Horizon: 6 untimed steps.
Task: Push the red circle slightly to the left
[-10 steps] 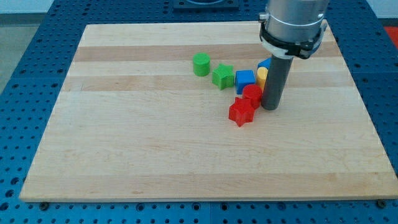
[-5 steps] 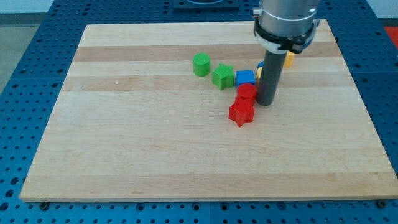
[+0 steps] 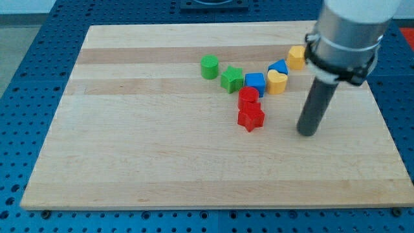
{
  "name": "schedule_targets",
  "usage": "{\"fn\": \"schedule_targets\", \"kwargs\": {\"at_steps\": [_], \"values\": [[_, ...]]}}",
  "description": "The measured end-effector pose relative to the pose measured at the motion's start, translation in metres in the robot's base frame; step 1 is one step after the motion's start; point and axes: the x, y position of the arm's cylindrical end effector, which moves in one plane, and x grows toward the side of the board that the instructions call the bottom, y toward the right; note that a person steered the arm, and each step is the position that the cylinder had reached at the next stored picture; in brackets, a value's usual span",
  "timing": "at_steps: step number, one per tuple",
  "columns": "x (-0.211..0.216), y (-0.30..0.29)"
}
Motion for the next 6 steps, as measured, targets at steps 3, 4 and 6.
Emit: {"fn": "schedule_targets", "kwargs": {"at_steps": [3,4,6], "values": [[-0.001,-0.163],[-0.035,-0.171],[-0.071,-0.170]]}}
